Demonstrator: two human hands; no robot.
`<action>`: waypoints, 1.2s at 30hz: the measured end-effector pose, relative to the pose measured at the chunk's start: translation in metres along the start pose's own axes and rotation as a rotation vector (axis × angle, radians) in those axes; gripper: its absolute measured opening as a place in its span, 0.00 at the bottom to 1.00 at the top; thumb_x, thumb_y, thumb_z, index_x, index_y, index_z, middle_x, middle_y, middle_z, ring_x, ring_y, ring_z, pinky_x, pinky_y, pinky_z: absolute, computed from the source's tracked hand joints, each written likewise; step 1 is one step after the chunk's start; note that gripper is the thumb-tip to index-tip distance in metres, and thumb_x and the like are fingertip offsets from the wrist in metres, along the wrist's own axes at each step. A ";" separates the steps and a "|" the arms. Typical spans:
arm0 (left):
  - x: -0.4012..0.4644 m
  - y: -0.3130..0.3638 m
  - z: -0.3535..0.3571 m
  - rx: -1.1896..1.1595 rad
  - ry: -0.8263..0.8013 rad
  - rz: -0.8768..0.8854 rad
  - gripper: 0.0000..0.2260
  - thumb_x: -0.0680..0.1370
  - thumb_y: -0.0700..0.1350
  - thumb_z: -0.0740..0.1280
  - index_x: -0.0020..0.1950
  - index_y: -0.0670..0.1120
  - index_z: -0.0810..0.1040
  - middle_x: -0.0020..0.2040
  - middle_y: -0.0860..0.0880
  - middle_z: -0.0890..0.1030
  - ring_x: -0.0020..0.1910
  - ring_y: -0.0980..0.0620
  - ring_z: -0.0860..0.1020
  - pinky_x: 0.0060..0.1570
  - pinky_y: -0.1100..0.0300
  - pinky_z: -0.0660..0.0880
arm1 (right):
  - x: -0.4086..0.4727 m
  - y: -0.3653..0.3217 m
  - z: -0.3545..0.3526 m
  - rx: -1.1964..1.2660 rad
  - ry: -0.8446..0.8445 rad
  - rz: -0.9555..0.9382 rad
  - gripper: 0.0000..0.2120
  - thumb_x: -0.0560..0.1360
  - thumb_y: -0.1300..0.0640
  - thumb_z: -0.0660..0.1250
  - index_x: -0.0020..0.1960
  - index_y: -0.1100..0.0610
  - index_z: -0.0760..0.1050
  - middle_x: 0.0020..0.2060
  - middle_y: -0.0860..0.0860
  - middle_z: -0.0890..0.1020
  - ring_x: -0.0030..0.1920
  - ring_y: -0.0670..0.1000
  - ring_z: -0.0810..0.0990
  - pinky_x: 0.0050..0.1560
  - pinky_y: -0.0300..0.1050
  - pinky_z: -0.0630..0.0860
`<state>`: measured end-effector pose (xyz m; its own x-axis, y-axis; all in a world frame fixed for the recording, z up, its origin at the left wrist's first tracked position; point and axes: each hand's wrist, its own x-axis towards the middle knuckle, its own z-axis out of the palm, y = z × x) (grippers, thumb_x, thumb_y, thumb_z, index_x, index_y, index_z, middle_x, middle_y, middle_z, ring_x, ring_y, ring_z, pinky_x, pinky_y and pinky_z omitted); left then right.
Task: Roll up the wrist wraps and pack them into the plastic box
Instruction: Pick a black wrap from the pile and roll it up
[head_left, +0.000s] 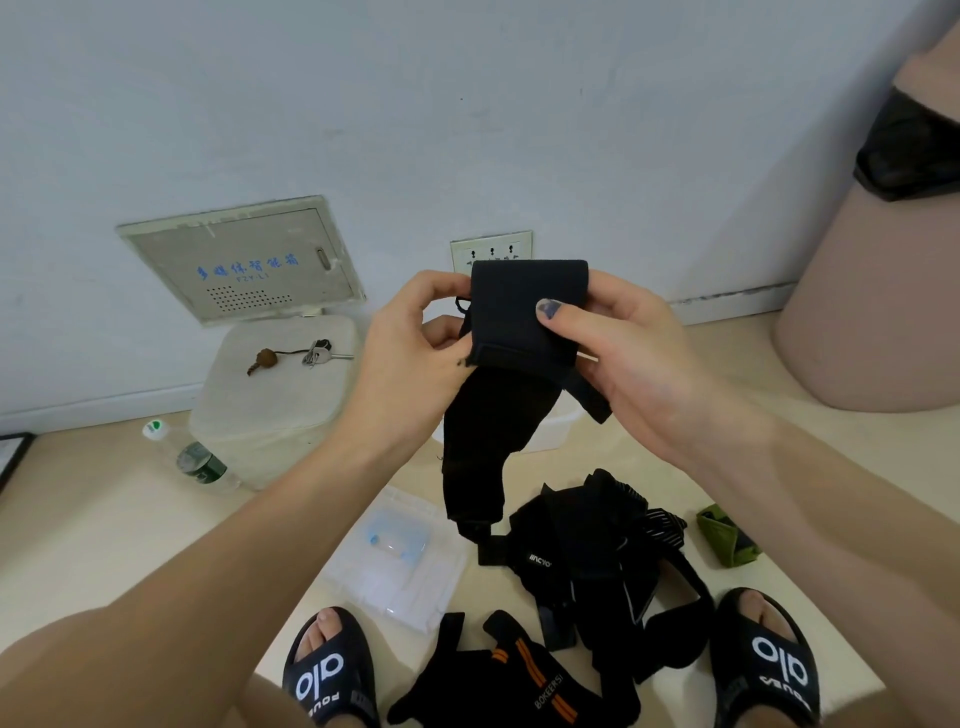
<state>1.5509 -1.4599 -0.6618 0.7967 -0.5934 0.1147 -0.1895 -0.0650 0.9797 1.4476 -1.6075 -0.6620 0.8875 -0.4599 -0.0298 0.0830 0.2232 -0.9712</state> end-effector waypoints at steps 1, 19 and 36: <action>0.001 -0.001 0.000 -0.002 -0.014 -0.013 0.13 0.77 0.35 0.73 0.57 0.49 0.79 0.47 0.40 0.85 0.46 0.38 0.84 0.55 0.37 0.80 | 0.000 0.001 0.000 -0.004 0.001 -0.001 0.12 0.82 0.64 0.66 0.63 0.57 0.81 0.53 0.50 0.88 0.54 0.48 0.87 0.51 0.40 0.81; 0.001 0.005 -0.004 0.107 -0.061 0.123 0.12 0.78 0.36 0.72 0.51 0.54 0.83 0.57 0.52 0.71 0.43 0.58 0.81 0.41 0.66 0.76 | 0.001 0.006 0.002 -0.020 0.038 -0.047 0.13 0.81 0.67 0.66 0.60 0.53 0.81 0.53 0.49 0.88 0.56 0.49 0.86 0.56 0.45 0.82; 0.006 -0.005 -0.003 0.016 -0.092 0.079 0.10 0.81 0.36 0.69 0.58 0.50 0.80 0.54 0.50 0.85 0.53 0.45 0.83 0.48 0.49 0.82 | 0.000 0.005 0.004 -0.087 0.034 0.018 0.12 0.81 0.64 0.67 0.57 0.50 0.82 0.54 0.48 0.87 0.56 0.50 0.86 0.65 0.59 0.80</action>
<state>1.5585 -1.4607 -0.6651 0.7234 -0.6680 0.1747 -0.2590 -0.0280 0.9655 1.4495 -1.6027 -0.6659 0.8725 -0.4856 -0.0539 0.0265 0.1572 -0.9872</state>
